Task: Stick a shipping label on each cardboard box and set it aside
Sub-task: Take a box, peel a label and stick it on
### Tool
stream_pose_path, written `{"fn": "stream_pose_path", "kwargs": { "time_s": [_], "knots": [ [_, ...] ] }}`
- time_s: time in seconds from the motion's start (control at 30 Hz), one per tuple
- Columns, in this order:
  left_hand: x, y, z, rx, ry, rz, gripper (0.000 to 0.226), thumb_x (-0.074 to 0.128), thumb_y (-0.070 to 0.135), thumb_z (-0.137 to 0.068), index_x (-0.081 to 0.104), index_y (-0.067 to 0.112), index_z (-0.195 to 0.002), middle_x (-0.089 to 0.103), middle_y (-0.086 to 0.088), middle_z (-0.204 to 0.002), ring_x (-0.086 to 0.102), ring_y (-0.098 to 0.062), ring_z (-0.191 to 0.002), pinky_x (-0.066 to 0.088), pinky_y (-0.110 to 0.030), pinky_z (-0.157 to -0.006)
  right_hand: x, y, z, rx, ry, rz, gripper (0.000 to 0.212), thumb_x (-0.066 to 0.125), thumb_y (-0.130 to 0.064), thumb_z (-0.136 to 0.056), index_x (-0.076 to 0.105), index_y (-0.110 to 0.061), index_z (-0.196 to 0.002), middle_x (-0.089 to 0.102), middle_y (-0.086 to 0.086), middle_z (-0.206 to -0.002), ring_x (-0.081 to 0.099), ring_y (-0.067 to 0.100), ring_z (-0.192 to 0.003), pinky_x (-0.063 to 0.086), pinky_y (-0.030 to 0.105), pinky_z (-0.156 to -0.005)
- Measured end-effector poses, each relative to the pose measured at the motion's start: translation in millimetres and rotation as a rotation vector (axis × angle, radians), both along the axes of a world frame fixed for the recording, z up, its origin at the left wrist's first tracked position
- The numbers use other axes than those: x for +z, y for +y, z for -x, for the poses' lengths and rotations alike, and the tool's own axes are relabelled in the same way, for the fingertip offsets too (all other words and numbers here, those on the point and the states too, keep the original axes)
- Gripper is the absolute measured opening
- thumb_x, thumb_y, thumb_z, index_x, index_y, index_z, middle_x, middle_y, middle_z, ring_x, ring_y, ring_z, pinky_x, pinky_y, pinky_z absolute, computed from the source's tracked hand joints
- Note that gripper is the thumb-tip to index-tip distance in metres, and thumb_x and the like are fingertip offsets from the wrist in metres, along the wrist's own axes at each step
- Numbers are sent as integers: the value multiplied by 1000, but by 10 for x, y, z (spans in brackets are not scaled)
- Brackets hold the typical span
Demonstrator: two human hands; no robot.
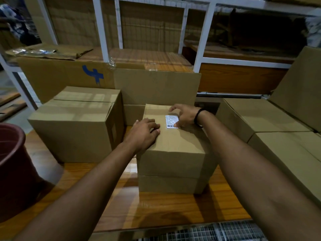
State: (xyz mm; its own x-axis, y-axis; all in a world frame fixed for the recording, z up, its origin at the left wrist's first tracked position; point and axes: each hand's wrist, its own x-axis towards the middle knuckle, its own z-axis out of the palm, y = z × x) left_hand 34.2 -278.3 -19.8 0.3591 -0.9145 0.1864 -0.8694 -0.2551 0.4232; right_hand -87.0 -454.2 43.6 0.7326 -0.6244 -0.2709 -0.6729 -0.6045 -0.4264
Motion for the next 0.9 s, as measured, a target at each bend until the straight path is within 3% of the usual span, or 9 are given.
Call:
{"fn": "stream_pose_path", "kwargs": {
  "time_s": [0.17, 0.23, 0.33, 0.43, 0.53, 0.63, 0.9],
  "knots": [
    [9, 63, -20, 7, 2, 3, 39, 42, 39, -101, 56, 26, -136, 41, 1, -151, 29, -14, -142, 9, -43, -118, 40, 53, -195, 84, 61, -61, 55, 77, -28, -80, 52, -39, -128, 43, -4, -110, 45, 20, -103, 41, 33, -84],
    [32, 58, 11, 1, -1, -5, 40, 42, 38, -101, 55, 25, -136, 40, 0, -152, 28, -15, -142, 10, -43, -118, 56, 23, -214, 80, 86, -62, 51, 79, -27, -78, 55, -35, -123, 46, -6, -104, 45, 18, -97, 41, 32, -78],
    [65, 35, 67, -9, -16, -7, 39, 42, 37, -102, 55, 24, -136, 40, -1, -152, 28, -15, -142, 11, -43, -118, 54, -49, -201, 66, 110, -66, 47, 82, -26, -74, 56, -26, -113, 51, -2, -110, 46, 15, -88, 41, 31, -68],
    [80, 24, 85, -4, -31, -14, 39, 42, 37, -102, 55, 24, -136, 40, -1, -152, 28, -16, -142, 10, -43, -118, 51, -61, -202, 48, 114, -79, 58, 83, -26, -73, 52, -31, -121, 46, -6, -105, 46, 18, -97, 43, 33, -77],
    [76, 24, 79, -4, -31, -28, 40, 41, 37, -102, 55, 25, -137, 40, 0, -152, 27, -16, -142, 10, -44, -118, 57, -50, -221, 61, 137, -61, 52, 82, -26, -75, 55, -30, -120, 45, -2, -121, 45, 20, -103, 45, 36, -86],
    [72, 14, 78, 3, -29, -34, 40, 40, 39, -102, 53, 26, -138, 39, 0, -153, 26, -16, -143, 8, -44, -119, 50, -54, -231, 57, 143, -64, 59, 81, -25, -75, 51, -36, -125, 41, -2, -122, 43, 22, -109, 44, 39, -92],
    [63, 16, 79, 14, -42, -31, 40, 40, 40, -102, 54, 27, -136, 41, 1, -151, 30, -16, -141, 8, -45, -119, 43, -49, -226, 76, 159, -62, 53, 79, -26, -79, 50, -41, -121, 39, -2, -118, 42, 23, -108, 41, 36, -83]
  ]
}}
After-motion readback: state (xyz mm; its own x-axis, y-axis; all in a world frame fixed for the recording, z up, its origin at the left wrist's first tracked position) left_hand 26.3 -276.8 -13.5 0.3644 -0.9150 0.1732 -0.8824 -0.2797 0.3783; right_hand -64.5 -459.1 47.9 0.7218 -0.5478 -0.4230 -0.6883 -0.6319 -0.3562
